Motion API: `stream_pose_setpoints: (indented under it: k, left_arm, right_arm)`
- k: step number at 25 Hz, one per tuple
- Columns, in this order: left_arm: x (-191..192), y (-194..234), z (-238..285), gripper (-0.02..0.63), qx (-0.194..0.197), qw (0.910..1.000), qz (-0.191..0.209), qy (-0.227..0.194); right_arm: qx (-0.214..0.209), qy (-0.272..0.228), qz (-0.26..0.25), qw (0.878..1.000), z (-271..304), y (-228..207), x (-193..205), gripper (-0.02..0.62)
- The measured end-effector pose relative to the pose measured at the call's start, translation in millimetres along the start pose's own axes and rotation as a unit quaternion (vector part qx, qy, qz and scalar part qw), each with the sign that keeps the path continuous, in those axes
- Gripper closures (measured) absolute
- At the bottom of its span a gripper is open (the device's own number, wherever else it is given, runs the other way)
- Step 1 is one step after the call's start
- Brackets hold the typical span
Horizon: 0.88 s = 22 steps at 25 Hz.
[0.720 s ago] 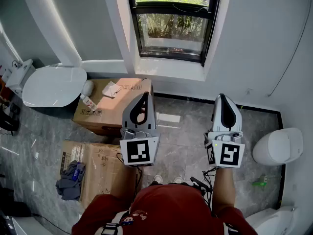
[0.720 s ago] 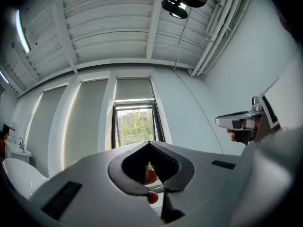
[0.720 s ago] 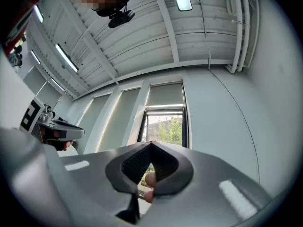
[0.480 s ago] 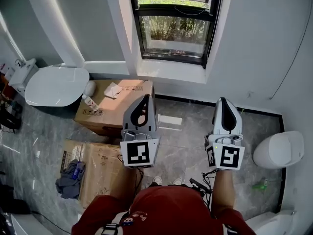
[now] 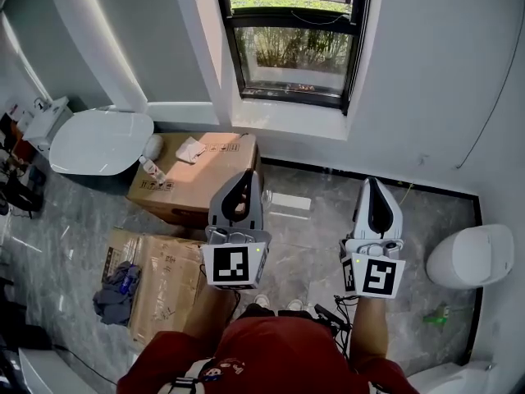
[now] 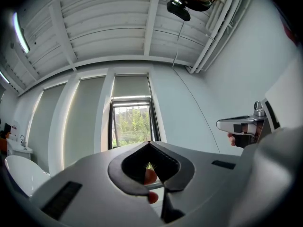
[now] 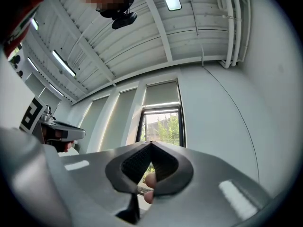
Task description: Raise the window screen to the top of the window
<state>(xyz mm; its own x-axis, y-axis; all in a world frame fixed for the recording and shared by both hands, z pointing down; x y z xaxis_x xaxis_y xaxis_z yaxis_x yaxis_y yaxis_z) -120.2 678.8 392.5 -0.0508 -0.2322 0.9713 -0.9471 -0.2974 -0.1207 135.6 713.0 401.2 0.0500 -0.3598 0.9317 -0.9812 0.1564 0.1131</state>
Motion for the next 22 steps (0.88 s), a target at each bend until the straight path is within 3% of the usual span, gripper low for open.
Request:
stream_pose_setpoints:
  k: [9, 22]
  left_arm:
    - [3, -31, -8, 0.601, -0.004, 0.9998, 0.001, 0.021]
    - [15, -21, 8, 0.601, -0.01, 0.9997, -0.007, 0.019]
  right_arm:
    - [-0.004, 0.003, 0.02, 1.0, -17, -25, 8, 0.586]
    - [-0.003, 0.001, 0.013, 1.0, 1, -26, 17, 0.586]
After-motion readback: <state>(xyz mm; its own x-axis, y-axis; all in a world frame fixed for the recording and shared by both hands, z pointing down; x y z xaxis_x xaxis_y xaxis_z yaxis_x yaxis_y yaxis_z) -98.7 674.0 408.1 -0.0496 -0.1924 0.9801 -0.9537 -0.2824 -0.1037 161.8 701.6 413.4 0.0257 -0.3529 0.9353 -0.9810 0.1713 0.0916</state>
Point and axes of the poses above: the fingertips, and each gripper's own axes: z forward along the fingers, y to its left, x out of its underside, the point moved 10 cm from there along -z, backward along the fingers, and after that the axes turned 2 degrees about -x, right-handed, at the moved point
